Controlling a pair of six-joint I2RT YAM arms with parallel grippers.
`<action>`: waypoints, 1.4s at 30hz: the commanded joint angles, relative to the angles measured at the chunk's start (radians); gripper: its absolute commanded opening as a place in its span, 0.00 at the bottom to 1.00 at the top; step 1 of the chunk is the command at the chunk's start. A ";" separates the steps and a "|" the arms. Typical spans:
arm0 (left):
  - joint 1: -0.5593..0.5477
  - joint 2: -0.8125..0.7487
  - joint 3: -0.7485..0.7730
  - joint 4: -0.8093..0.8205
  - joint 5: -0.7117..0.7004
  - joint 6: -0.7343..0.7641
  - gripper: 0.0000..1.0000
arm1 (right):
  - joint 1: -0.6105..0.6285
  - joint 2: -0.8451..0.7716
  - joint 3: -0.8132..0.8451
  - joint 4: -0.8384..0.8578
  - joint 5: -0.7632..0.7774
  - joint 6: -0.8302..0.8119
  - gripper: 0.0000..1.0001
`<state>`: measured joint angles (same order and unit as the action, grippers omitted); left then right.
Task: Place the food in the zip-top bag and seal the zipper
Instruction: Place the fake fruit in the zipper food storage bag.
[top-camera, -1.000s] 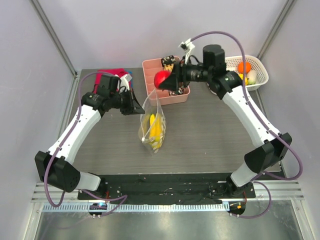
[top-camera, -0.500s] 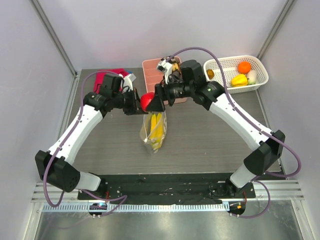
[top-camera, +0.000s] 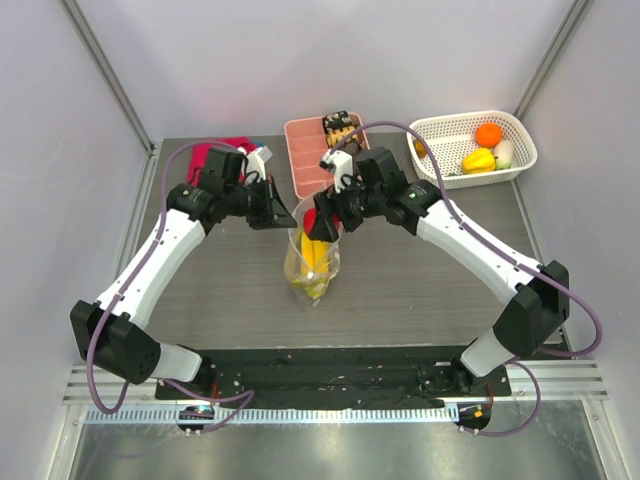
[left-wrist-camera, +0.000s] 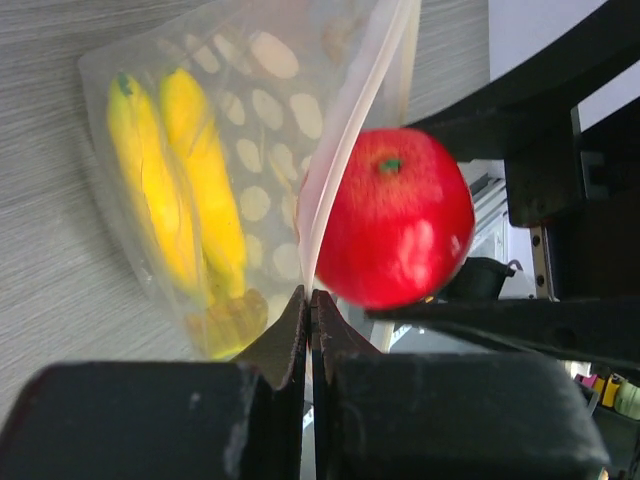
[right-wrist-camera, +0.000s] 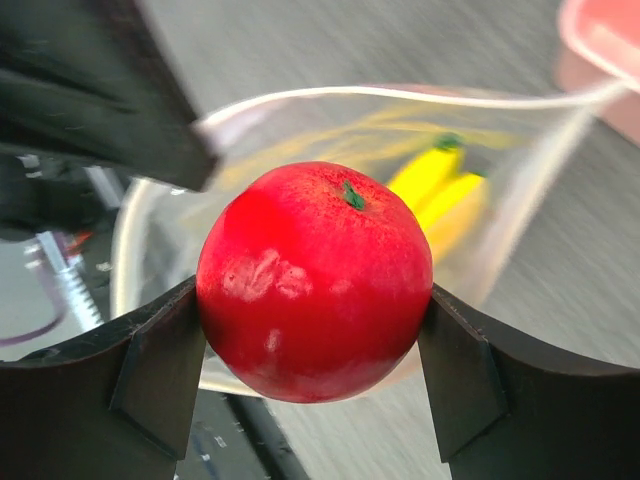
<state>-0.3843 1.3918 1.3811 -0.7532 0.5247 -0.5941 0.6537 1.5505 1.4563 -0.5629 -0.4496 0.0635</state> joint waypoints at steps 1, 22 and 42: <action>-0.002 -0.027 0.024 0.035 0.043 0.002 0.00 | 0.006 -0.041 0.078 -0.045 0.237 -0.059 0.35; -0.002 0.010 0.041 0.057 0.057 -0.023 0.00 | -0.175 -0.015 0.234 -0.063 -0.023 0.110 0.89; -0.002 0.026 0.042 0.051 0.051 -0.016 0.00 | -0.916 0.674 0.821 -0.196 0.279 -0.189 0.99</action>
<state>-0.3851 1.4151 1.3911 -0.7300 0.5510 -0.6170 -0.2729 2.1468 2.1170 -0.7689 -0.3340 -0.1226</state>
